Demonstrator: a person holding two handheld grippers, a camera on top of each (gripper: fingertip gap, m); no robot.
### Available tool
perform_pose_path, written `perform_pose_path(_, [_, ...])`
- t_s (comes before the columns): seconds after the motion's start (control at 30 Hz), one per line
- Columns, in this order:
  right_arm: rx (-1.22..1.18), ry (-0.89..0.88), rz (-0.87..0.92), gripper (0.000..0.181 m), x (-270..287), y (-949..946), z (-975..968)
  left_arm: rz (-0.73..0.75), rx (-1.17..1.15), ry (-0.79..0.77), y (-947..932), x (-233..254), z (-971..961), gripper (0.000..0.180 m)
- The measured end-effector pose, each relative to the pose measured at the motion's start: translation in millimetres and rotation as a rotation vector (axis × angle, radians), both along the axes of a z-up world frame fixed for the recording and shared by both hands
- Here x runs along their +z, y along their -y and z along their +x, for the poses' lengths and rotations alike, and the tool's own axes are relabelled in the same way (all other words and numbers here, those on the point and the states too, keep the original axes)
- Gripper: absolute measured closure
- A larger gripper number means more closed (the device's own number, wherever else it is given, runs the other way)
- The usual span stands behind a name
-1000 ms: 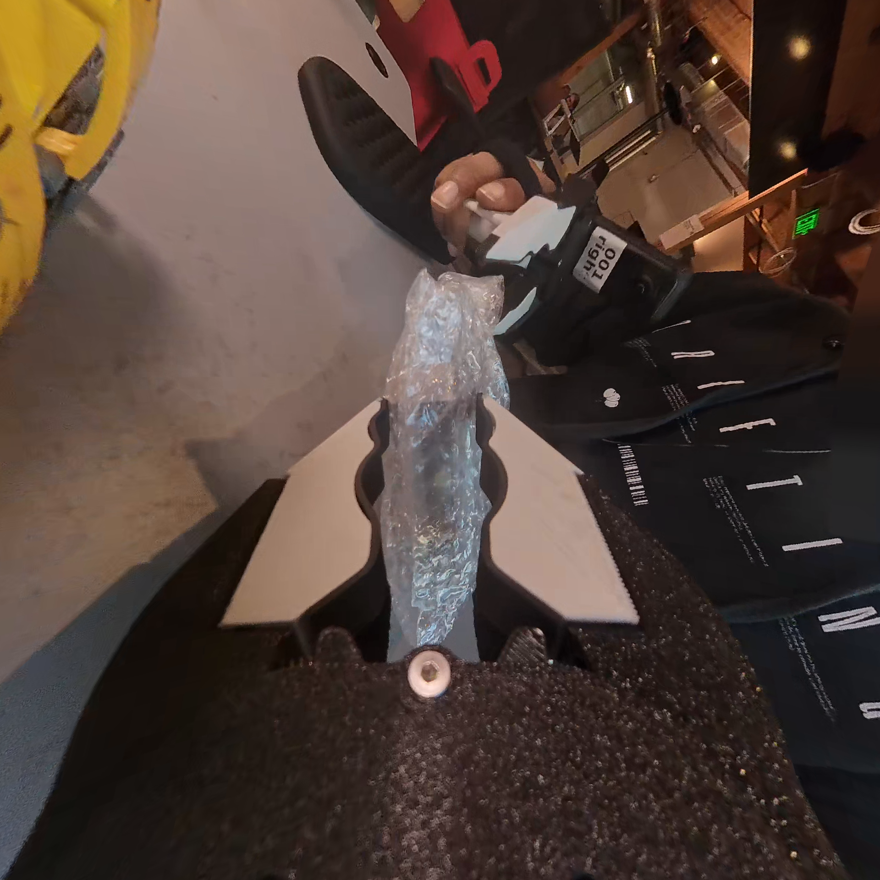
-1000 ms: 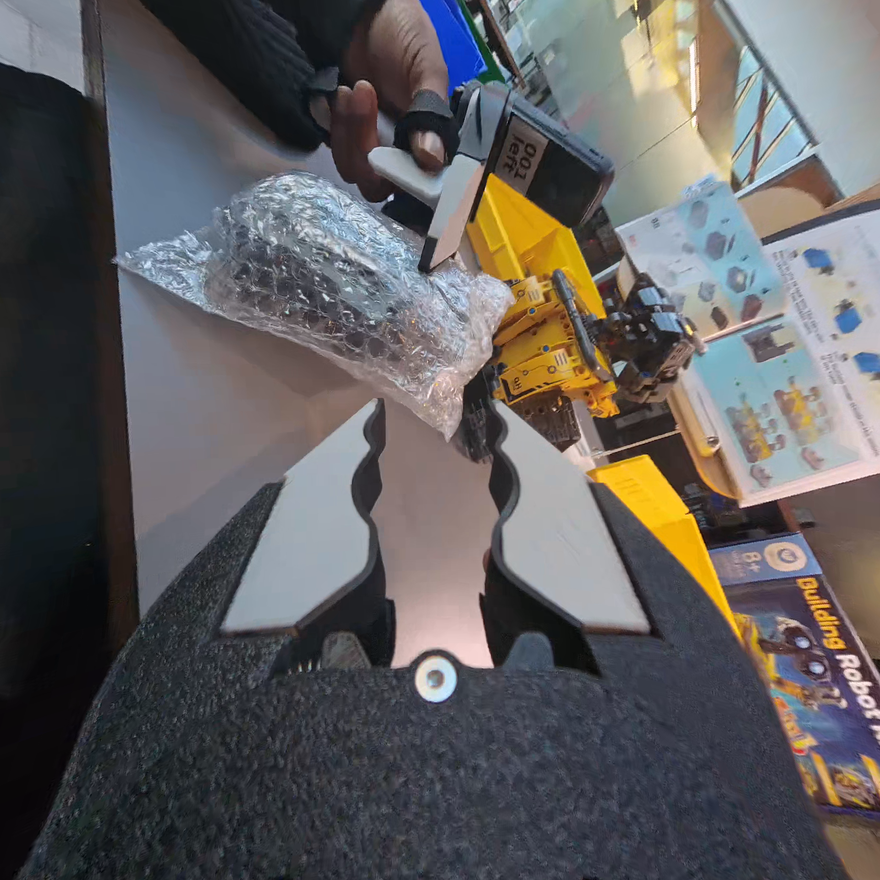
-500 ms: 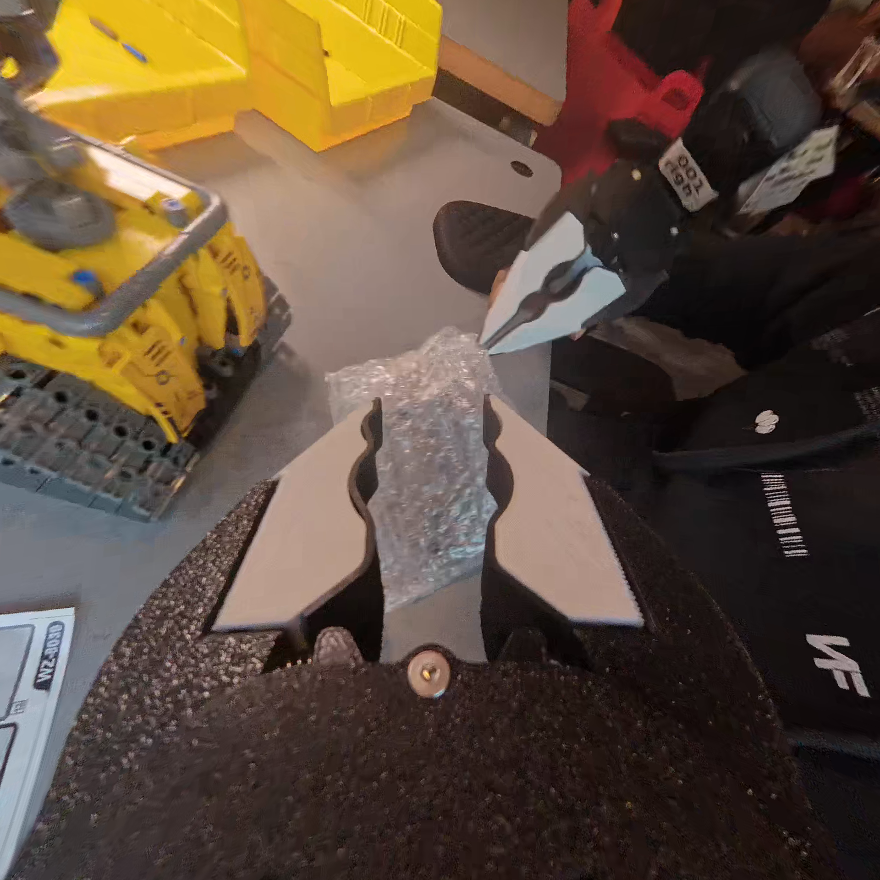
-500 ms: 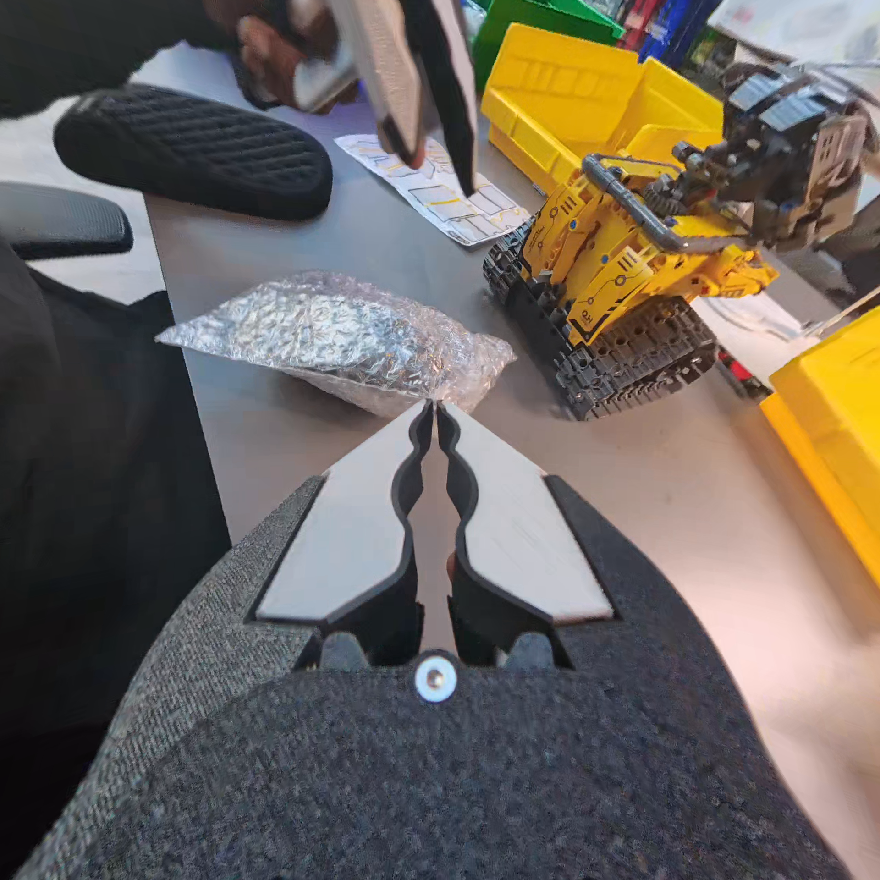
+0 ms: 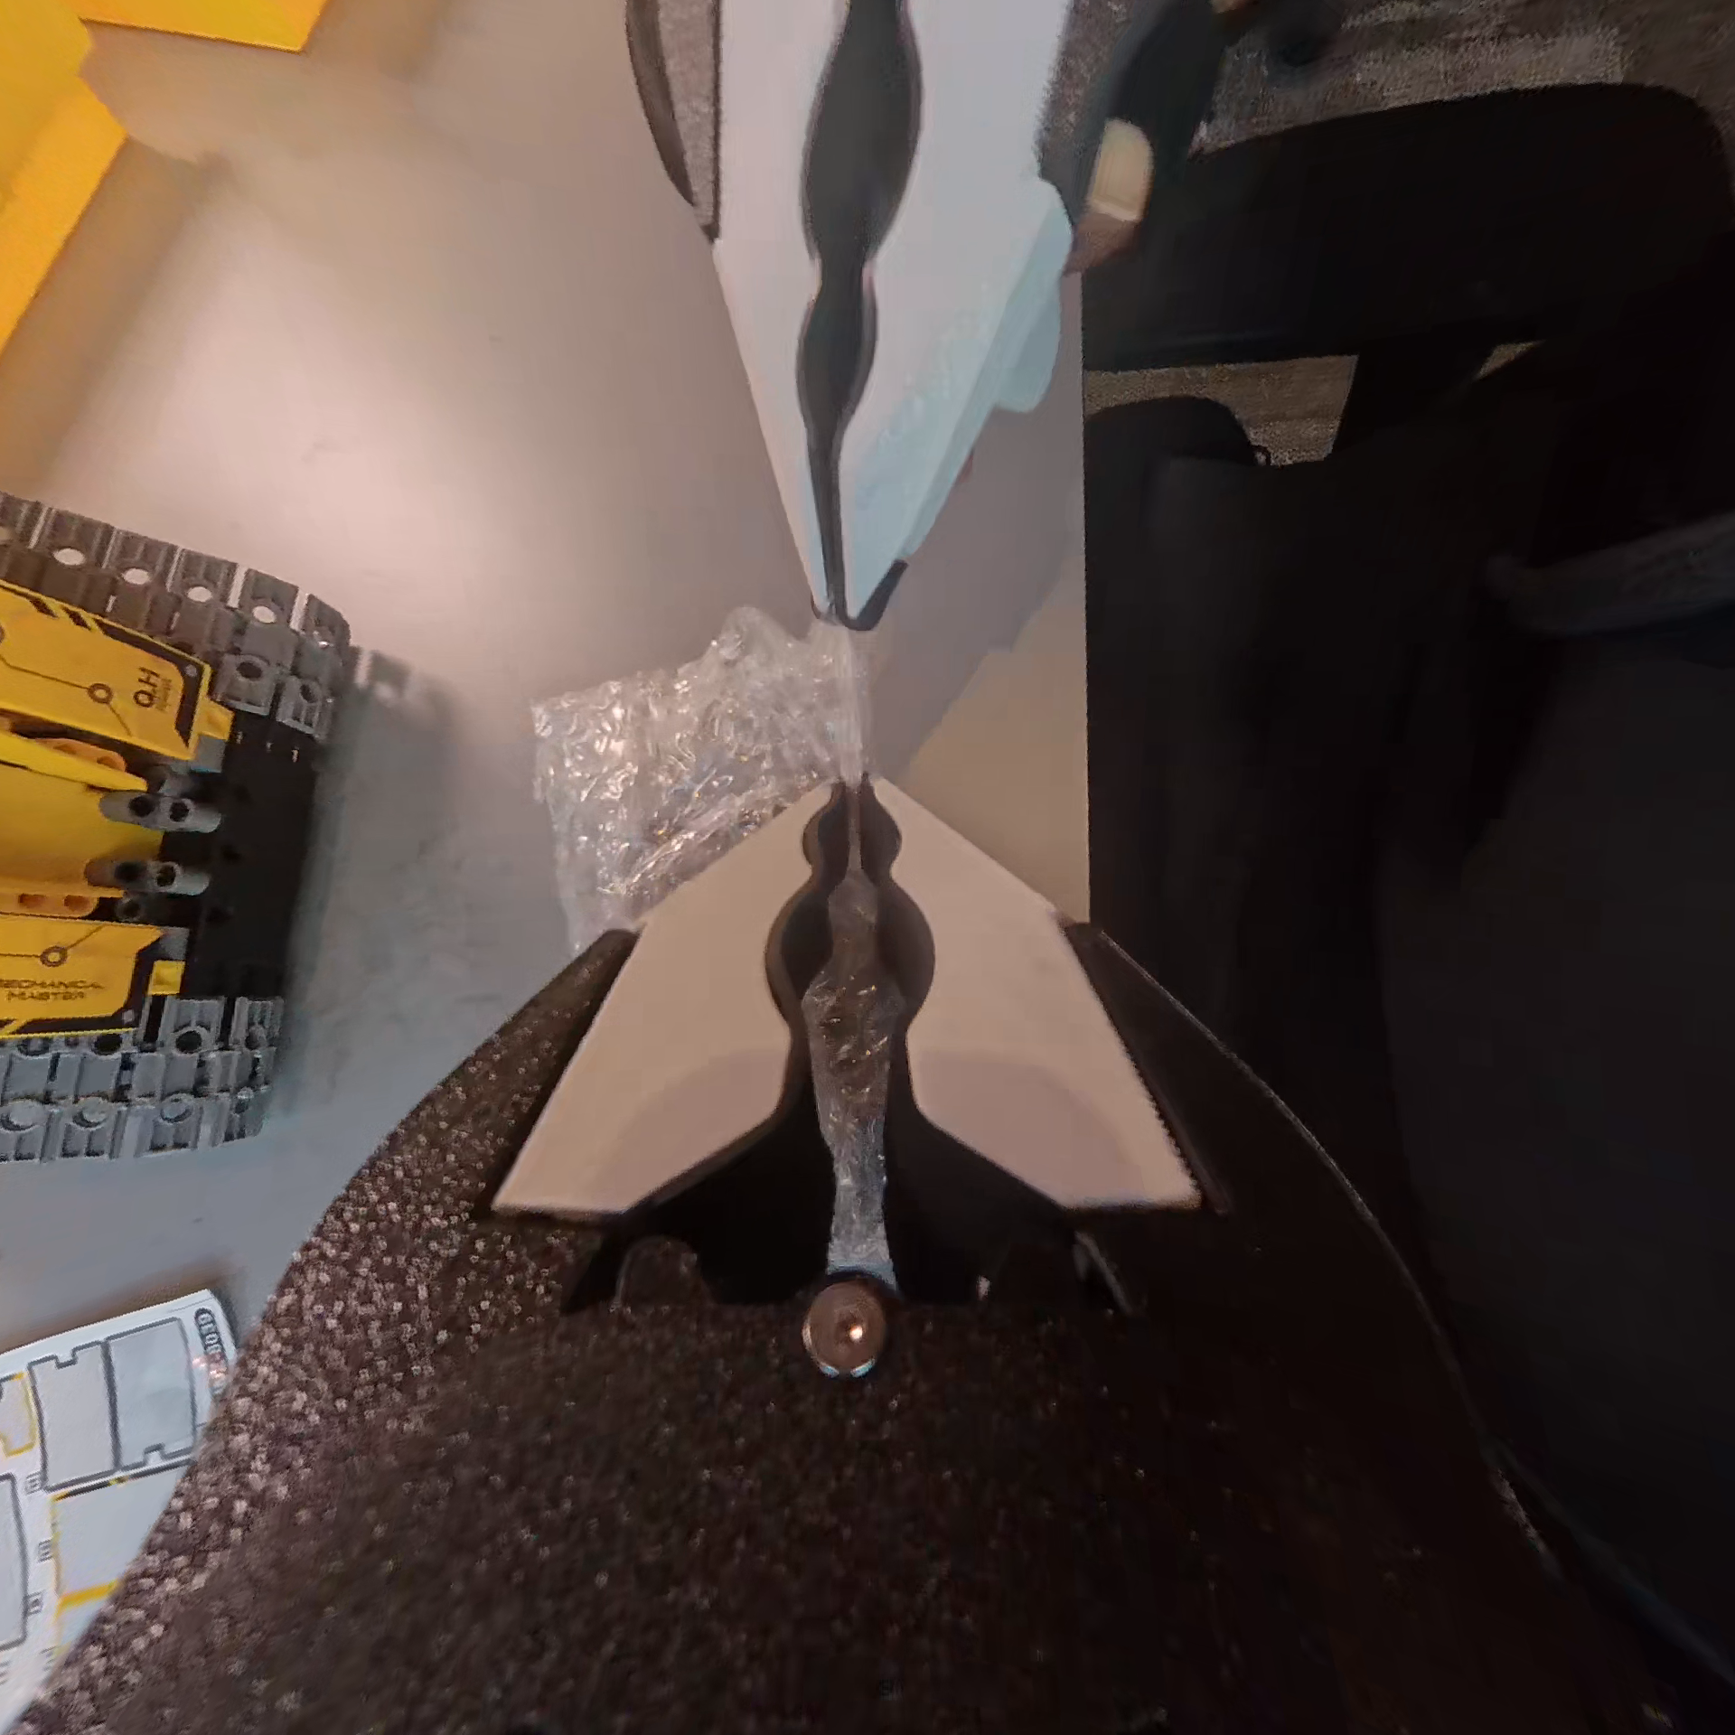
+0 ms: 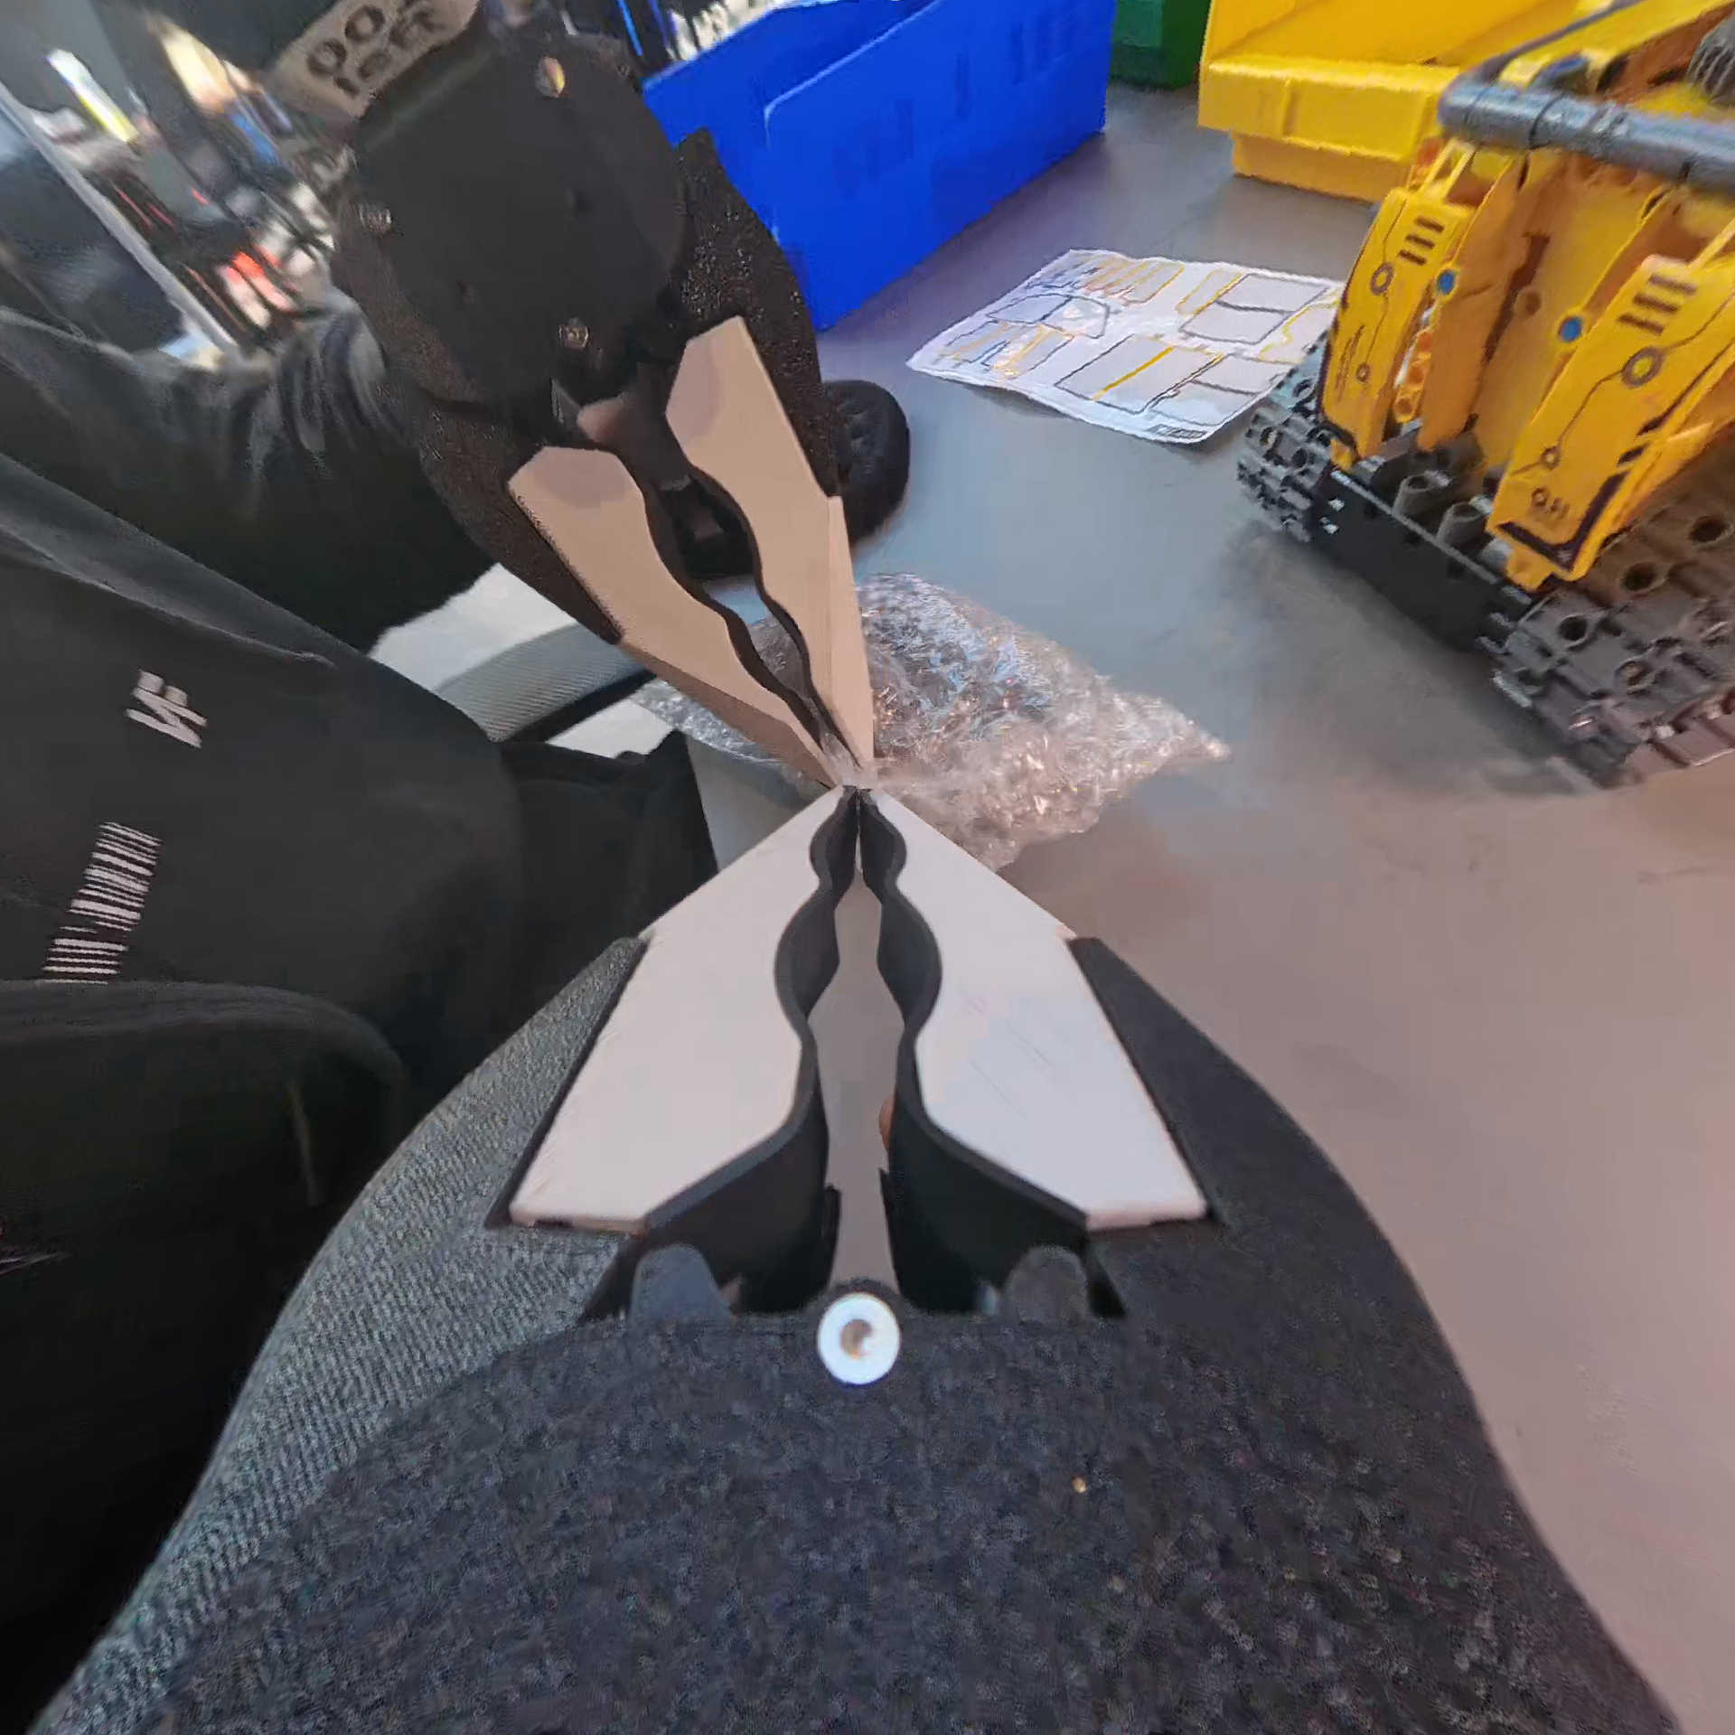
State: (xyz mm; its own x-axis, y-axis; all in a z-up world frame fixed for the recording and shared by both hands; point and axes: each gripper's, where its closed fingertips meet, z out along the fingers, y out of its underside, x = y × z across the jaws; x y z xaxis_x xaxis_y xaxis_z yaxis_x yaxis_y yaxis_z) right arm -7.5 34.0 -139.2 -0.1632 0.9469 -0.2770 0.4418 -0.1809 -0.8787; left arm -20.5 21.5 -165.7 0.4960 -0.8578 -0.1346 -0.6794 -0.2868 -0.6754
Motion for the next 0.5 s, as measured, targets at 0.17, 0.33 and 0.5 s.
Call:
perform_pose_path(0.17, [0.056, -0.024, -0.239, 0.181, 8, 5, 9, 0.034, -0.048, 0.036, 15, 17, -2, 0.180])
perform_pose_path(0.33, [0.039, 0.002, -0.269, 0.181, 3, 0, 27, 0.010, -0.032, 0.142, 28, 21, -13, 0.180])
perform_pose_path(0.5, [0.015, -0.008, -0.271, 0.181, 11, -3, 26, 0.055, -0.016, 0.187, 23, 31, -18, 0.180])
